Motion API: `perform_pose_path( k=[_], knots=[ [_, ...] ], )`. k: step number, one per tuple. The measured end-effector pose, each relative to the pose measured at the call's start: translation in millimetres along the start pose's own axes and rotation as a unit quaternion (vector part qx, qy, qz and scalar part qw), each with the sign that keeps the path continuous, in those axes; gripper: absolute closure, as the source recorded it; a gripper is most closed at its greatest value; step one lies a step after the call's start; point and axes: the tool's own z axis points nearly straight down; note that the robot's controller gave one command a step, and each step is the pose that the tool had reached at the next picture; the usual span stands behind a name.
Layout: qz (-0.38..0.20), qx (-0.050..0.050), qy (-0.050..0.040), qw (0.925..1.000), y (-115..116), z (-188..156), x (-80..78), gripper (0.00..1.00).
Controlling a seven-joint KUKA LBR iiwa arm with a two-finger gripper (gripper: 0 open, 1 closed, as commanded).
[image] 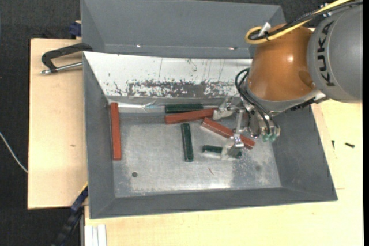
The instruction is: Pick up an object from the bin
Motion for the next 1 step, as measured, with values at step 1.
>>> perform_pose_path(
  k=[1],
  knots=[
    [-0.011, 0.001, -0.0065, 0.9999, -1.7, -47.3, -3.6, 0.0]
  ],
)
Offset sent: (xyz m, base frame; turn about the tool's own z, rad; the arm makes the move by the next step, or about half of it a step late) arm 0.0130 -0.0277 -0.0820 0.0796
